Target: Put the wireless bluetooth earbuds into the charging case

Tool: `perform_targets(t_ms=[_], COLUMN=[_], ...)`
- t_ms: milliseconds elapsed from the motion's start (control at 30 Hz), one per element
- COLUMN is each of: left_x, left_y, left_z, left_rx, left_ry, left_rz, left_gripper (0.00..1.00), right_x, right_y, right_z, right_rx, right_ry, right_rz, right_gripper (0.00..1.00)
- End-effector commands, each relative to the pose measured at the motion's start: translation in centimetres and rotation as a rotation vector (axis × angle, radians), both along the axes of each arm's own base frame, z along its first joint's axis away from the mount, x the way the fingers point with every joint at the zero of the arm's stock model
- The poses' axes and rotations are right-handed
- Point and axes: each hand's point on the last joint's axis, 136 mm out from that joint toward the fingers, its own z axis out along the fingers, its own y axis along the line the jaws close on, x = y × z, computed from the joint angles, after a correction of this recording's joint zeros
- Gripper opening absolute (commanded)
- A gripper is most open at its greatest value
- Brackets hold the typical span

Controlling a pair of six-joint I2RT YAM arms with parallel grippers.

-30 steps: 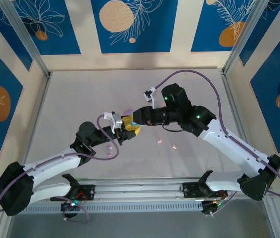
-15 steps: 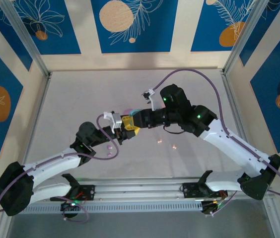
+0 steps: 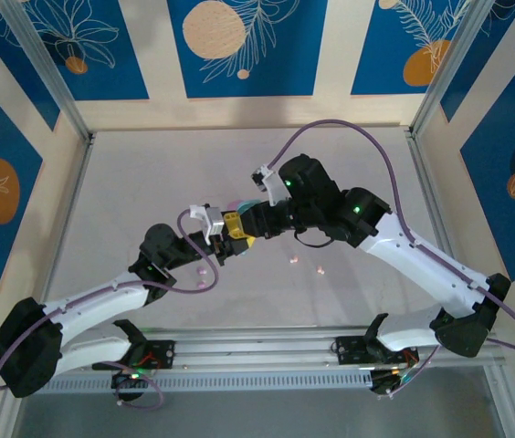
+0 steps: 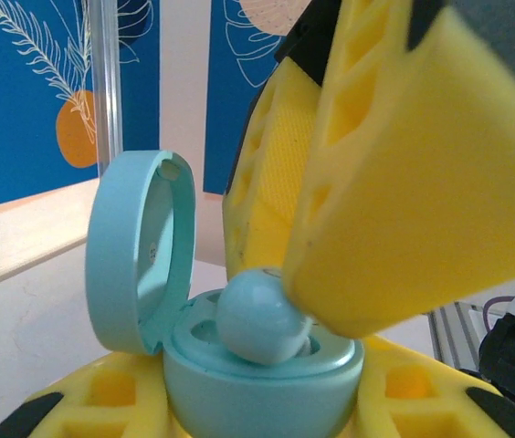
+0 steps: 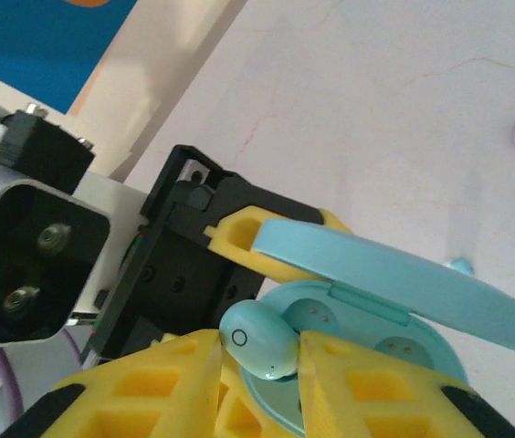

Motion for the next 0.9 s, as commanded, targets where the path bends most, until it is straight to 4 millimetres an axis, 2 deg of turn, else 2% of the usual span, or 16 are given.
perform_targets(t_ms=[0,167,367,567,700,767,867], left_x=[-0.4,-0.3,-0.3,-0.3,-0.2,-0.2,-0.1], left_y=[0.4,0.4,0.3,0.5,0.7,0.8,1.0], left_z=[3.1,3.0,2.9,2.8,2.6,2.6,2.7], left_rx=[-0.072,-0.068,-0.065,-0.057,-0.048,-0.046,-0.045], left_ry=[-0.073,-0.074,-0.073,-0.081,-0.085,-0.089,-0.089], left_rz=[0.002,0.01,0.009,0.021,0.037,0.043,0.054], left_gripper=[0.24,0.24,0.24,0.24,0.24,0.24,0.24], right_x=[0.2,0.0,-0.6,-2.5,-4.1,-4.5,-3.5], right_y=[-0.9,-1.5,-1.1,-0.8,-1.8,-2.9,-5.4], right_z=[-0.6,-0.3,0.4,2.9,5.8,7.5,8.3], right_rx=[-0.054,-0.052,-0.015,0.092,0.22,0.289,0.313], right_ry=[0.008,0.028,0.036,0.013,-0.072,-0.133,-0.218], right_rz=[-0.047,-0.076,-0.042,0.046,0.096,0.081,-0.027], right_gripper=[0.29,0.28,0.31,0.35,0.36,0.37,0.37])
